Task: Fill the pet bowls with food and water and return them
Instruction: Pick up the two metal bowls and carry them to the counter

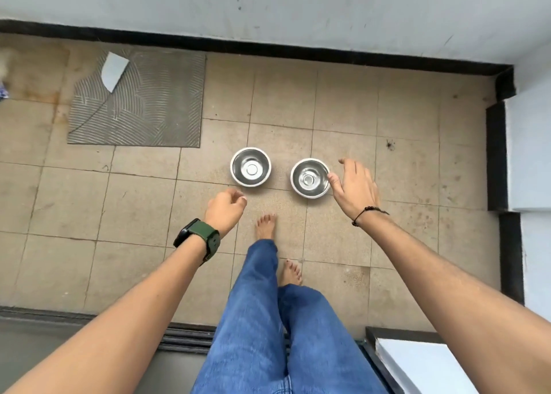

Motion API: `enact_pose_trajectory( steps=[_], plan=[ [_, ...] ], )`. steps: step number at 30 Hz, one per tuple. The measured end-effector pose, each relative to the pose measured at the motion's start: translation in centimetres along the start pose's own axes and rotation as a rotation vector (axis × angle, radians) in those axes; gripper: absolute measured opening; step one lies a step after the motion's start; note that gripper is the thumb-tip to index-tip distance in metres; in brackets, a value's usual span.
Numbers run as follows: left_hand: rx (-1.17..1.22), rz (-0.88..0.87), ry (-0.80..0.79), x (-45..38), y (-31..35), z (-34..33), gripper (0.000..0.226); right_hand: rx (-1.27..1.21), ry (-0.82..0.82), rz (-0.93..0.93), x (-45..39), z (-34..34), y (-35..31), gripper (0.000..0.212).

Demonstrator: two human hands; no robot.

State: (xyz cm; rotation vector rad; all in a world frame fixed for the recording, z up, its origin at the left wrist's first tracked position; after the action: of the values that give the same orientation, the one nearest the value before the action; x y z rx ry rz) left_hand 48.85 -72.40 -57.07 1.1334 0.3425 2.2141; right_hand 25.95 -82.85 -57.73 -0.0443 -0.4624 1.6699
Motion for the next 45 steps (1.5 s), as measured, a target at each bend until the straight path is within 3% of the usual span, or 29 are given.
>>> enact_pose_trajectory(
  steps=[3, 8, 13, 17, 20, 22, 23, 24, 25, 26, 27, 28, 31, 33, 35, 38, 42, 44, 45],
  plan=[
    [0.203, 0.174, -0.086, -5.8, -1.0, -2.3, 0.010, -0.052, -0.034, -0.126, -3.7, -4.0, 1.4, 0.044],
    [0.433, 0.437, -0.119, -14.2, -3.4, -7.5, 0.019, -0.167, -0.096, -0.383, -8.4, -12.6, 4.9, 0.048],
    [0.562, 0.658, -0.113, -22.1, -8.6, -14.9, 0.004, -0.145, -0.212, -0.528, -11.8, -23.6, 10.6, 0.057],
    [0.651, 0.776, -0.074, -28.6, -12.7, -20.1, 0.011, -0.105, -0.256, -0.575, -14.6, -30.6, 15.3, 0.074],
    [0.653, 0.817, 0.031, -35.3, -15.9, -23.5, 0.048, -0.082, -0.281, -0.627, -16.7, -36.4, 19.1, 0.082],
    [0.610, 0.874, 0.058, -38.3, -18.9, -26.6, 0.056, -0.094, -0.286, -0.665, -17.7, -39.7, 21.2, 0.079],
    [0.591, 0.812, 0.062, -39.9, -19.4, -29.2, 0.055, -0.107, -0.280, -0.687, -18.2, -40.9, 22.0, 0.075],
    [0.677, 0.920, 0.070, -40.6, -20.9, -30.1, 0.051, -0.123, -0.264, -0.719, -18.6, -41.7, 22.6, 0.068],
    [0.617, 0.832, -0.002, -39.4, -24.0, -32.7, 0.048, -0.143, -0.247, -0.750, -19.1, -42.5, 23.1, 0.060],
    [0.313, 0.640, 0.070, -38.3, -26.5, -35.7, 0.050, -0.171, -0.236, -0.798, -19.3, -43.1, 23.5, 0.050],
    [0.170, 0.524, 0.103, -36.8, -28.1, -38.2, 0.053, -0.209, -0.223, -0.848, -19.4, -43.7, 23.8, 0.040],
    [0.168, 0.469, 0.077, -35.7, -28.9, -40.2, 0.054, -0.266, -0.203, -0.897, -19.4, -44.1, 24.0, 0.032],
    [0.224, 0.528, 0.076, -37.0, -28.3, -40.0, 0.044, -0.456, -0.135, -0.975, -19.3, -44.1, 23.7, 0.025],
    [0.260, 0.454, 0.080, -36.8, -28.4, -39.5, 0.040, -0.533, -0.120, -0.994, -19.0, -42.9, 23.1, 0.022],
    [0.190, 0.407, 0.165, -36.7, -28.0, -38.6, 0.045, -0.585, -0.108, -1.020, -18.5, -40.9, 22.6, 0.020],
    [0.052, 0.397, 0.251, -36.8, -27.3, -37.2, 0.034, -0.684, -0.087, -1.066, -17.2, -36.0, 21.5, 0.021],
    [0.005, 0.304, 0.128, -36.2, -28.2, -38.0, 0.033, -0.781, -0.030, -1.099, -14.4, -27.2, 19.8, 0.023],
    [-0.032, 0.167, -0.015, -36.5, -29.6, -38.8, 0.032, -0.828, 0.012, -1.101, -12.7, -22.3, 19.0, 0.021],
    [0.025, 0.187, -0.150, -37.2, -28.2, -37.7, 0.031, -0.865, 0.043, -1.105, -11.8, -19.5, 18.5, 0.022]
  ],
)
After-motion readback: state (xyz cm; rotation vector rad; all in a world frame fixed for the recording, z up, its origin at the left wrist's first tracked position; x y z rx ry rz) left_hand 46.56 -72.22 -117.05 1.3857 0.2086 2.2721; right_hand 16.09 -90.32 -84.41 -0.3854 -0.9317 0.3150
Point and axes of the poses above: each hand's wrist, its own x-axis away from the middle knuckle, its own z-axis out of the back of the hand, y = z × x, the point moved 3 cm from there along -x, towards the middle knuckle, and after that the axes turned 7 degrees about y, right-handed, at the moved point
